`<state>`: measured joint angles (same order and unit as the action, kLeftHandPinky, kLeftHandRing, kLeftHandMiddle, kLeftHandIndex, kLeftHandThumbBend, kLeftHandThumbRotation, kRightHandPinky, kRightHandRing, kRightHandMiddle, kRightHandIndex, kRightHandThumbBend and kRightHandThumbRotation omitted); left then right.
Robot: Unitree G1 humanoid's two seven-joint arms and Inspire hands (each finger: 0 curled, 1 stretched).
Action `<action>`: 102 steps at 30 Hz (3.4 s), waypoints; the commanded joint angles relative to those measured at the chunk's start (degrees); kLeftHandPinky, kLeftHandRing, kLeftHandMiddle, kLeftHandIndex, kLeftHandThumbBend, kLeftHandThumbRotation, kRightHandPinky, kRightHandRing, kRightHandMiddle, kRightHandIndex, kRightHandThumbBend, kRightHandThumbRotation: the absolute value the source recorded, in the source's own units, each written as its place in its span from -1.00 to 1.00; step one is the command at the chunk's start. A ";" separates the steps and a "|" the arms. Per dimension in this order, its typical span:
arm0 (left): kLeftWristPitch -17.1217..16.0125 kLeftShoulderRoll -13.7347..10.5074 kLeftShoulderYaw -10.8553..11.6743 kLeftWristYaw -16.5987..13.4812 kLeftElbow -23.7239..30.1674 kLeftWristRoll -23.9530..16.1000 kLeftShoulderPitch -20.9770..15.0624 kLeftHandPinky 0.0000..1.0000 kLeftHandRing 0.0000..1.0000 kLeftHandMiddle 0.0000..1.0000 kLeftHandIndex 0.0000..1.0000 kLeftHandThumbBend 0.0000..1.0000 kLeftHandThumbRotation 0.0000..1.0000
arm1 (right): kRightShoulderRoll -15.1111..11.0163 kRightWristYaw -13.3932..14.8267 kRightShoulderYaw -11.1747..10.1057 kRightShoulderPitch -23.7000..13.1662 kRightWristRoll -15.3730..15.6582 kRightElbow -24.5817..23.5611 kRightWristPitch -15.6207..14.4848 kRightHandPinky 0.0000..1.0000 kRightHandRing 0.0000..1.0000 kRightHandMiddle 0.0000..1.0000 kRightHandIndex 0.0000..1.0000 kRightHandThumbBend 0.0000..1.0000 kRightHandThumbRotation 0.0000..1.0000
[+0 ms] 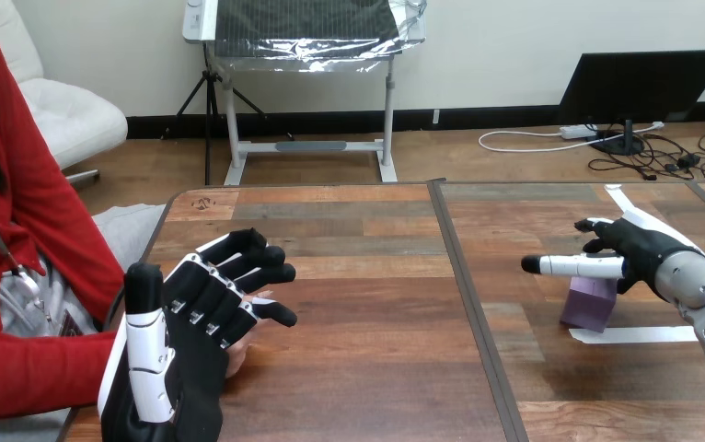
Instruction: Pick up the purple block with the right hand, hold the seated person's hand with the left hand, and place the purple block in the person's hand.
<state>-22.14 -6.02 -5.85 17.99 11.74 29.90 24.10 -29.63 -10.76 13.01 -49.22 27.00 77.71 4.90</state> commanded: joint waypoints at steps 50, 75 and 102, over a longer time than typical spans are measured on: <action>0.08 1.84 1.00 1.60 3.17 0.93 -1.63 -0.06 0.27 0.27 0.28 0.36 0.93 | -3.08 -5.40 0.68 -2.19 0.63 -0.31 0.43 0.63 0.77 0.84 0.82 0.91 -0.65; -0.44 1.96 1.01 1.35 3.28 -0.38 -1.70 -0.11 0.23 0.25 0.21 0.35 0.99 | -3.03 -3.82 3.88 -3.08 4.35 -0.37 -0.75 0.49 0.65 0.72 0.72 0.88 -0.76; -1.00 2.28 1.01 1.40 3.26 -1.01 -1.77 -0.14 0.24 0.25 0.15 0.36 0.99 | -2.64 -4.06 4.72 -2.81 4.93 -0.35 0.30 0.35 0.47 0.58 0.59 0.69 -0.90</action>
<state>-22.13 -6.06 -5.63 19.35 12.11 28.89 24.15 -31.62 -16.00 17.32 -49.21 31.69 77.73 4.18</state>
